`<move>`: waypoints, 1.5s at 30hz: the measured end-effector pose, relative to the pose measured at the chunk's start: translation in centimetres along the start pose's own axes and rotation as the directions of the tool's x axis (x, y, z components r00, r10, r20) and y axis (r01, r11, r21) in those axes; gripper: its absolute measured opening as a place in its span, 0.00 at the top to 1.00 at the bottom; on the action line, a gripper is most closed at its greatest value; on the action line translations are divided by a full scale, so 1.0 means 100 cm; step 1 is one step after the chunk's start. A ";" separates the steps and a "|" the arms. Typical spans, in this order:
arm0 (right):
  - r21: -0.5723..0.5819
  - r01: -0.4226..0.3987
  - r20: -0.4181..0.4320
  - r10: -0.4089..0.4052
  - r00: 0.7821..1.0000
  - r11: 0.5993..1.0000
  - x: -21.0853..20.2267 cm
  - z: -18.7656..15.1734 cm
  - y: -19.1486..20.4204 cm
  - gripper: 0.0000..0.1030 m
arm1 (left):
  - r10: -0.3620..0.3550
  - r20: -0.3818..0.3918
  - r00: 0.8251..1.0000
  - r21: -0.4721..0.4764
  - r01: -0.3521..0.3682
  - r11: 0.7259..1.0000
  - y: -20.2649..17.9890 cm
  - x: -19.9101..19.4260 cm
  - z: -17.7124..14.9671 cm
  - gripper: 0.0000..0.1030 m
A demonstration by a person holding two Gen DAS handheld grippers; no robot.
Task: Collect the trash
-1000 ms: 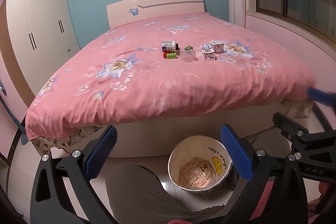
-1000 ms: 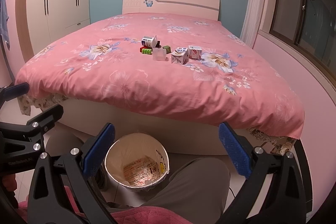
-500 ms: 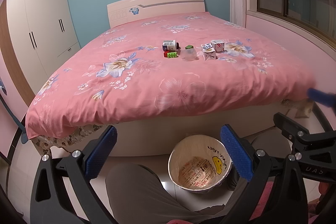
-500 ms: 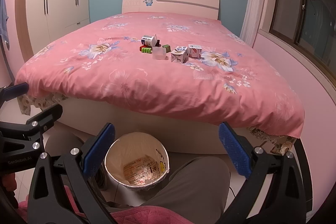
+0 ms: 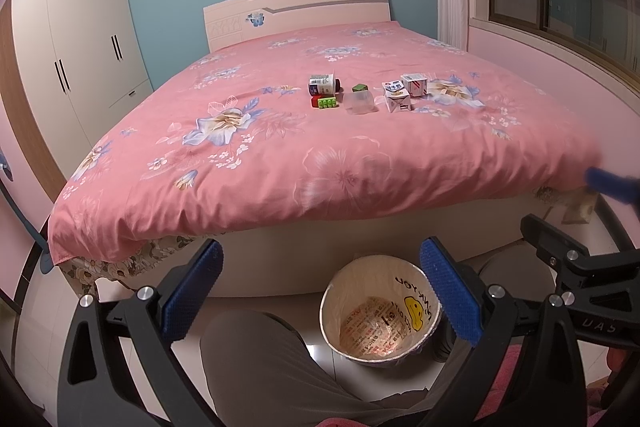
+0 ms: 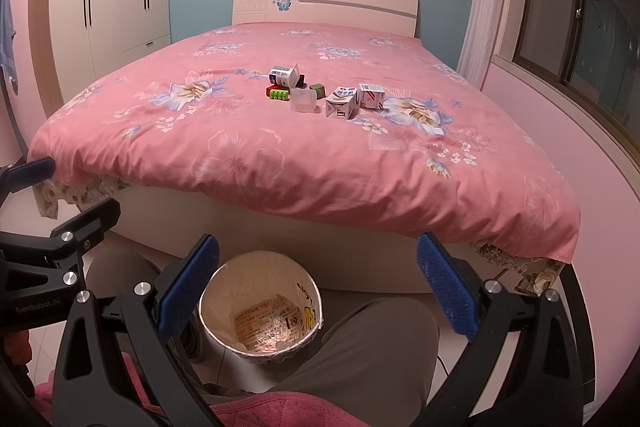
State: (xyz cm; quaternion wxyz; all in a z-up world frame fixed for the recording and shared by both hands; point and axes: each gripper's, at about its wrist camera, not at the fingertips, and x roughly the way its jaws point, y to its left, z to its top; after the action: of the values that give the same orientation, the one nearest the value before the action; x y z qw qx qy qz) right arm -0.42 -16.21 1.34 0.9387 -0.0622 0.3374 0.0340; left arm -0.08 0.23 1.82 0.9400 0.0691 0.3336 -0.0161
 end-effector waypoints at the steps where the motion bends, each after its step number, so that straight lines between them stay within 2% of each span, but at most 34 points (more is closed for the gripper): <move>1: 0.000 0.000 0.000 0.000 1.000 1.000 0.000 0.001 -0.001 0.06 | 0.001 -0.001 1.000 -0.002 -0.001 1.000 0.001 0.001 -0.004 0.02; 18: 0.002 -0.004 -0.001 0.004 1.000 1.000 0.001 -0.003 -0.001 0.06 | -0.006 -0.030 1.000 0.001 0.006 1.000 0.000 0.010 -0.006 0.02; 25: -0.021 -0.018 -0.023 0.017 1.000 1.000 0.019 0.000 -0.004 0.06 | -0.055 -0.078 0.995 -0.006 0.054 0.999 0.001 0.036 0.005 0.02; 29: -0.043 -0.013 -0.033 0.012 0.999 0.999 0.042 0.021 -0.010 0.06 | -0.050 -0.089 0.995 -0.009 0.050 0.999 0.002 0.058 0.023 0.02; 34: -0.016 0.015 -0.038 -0.015 0.999 1.000 0.075 0.054 -0.035 0.06 | -0.030 -0.093 0.995 -0.023 0.028 0.999 0.008 0.092 0.058 0.02; 40: 0.013 0.038 -0.049 -0.038 0.998 0.999 0.120 0.097 -0.060 0.06 | -0.027 -0.110 0.994 -0.033 0.023 0.999 0.013 0.146 0.105 0.02; 45: 0.029 0.021 -0.056 -0.019 0.998 0.999 0.155 0.128 -0.070 0.06 | -0.029 -0.135 0.990 -0.059 0.021 0.998 0.021 0.195 0.136 0.02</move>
State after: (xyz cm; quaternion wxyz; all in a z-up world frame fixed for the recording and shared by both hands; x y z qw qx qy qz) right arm 20.32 -20.99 1.86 0.9300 -0.0524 0.3633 0.0179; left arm 23.70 0.67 0.27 0.9165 0.0387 0.3980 -0.0133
